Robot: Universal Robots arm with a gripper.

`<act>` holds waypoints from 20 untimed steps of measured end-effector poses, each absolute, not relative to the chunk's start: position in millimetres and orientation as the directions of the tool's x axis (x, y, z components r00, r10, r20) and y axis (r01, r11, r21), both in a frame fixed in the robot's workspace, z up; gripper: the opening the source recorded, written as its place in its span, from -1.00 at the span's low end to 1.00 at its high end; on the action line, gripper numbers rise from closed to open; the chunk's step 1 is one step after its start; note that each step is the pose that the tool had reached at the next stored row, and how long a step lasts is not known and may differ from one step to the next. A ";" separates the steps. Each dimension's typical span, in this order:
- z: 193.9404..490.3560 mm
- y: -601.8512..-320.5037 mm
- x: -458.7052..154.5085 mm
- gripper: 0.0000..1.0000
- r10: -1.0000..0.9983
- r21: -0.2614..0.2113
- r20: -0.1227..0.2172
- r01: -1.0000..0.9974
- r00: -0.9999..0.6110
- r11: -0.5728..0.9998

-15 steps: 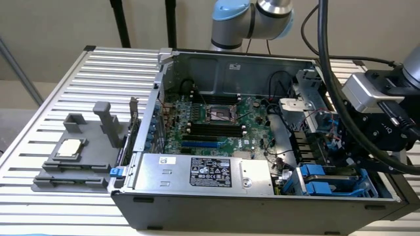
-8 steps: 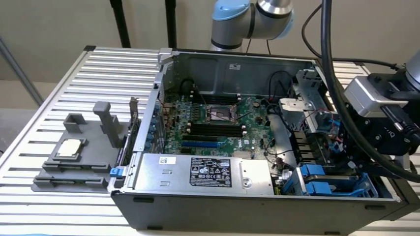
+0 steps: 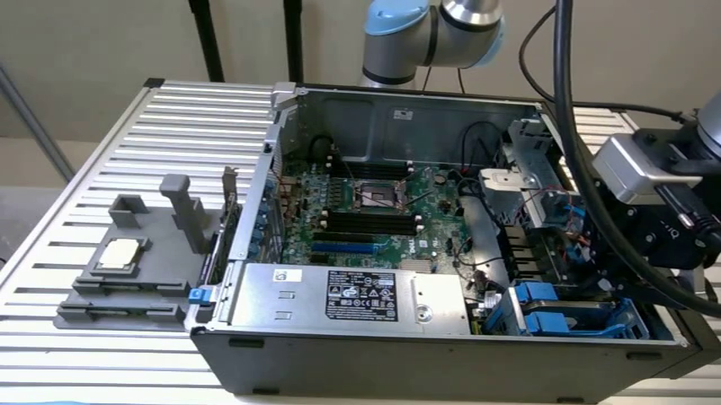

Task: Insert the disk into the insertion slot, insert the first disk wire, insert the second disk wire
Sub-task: 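Insert the first disk wire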

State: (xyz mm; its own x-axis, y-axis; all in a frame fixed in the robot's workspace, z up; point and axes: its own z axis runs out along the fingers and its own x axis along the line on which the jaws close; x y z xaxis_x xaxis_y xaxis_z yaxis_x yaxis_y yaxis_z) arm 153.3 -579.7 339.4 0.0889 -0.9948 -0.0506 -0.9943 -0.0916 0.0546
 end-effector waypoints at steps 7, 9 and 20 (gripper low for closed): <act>337.7 -579.7 153.9 -0.66 -0.996 0.055 -0.050 -0.995 0.079 -0.081; 337.2 -579.7 153.9 -0.66 -0.997 0.055 -0.050 -0.996 0.065 -0.068; 343.4 -579.9 153.8 -0.66 -0.998 0.055 -0.051 -0.998 0.040 -0.043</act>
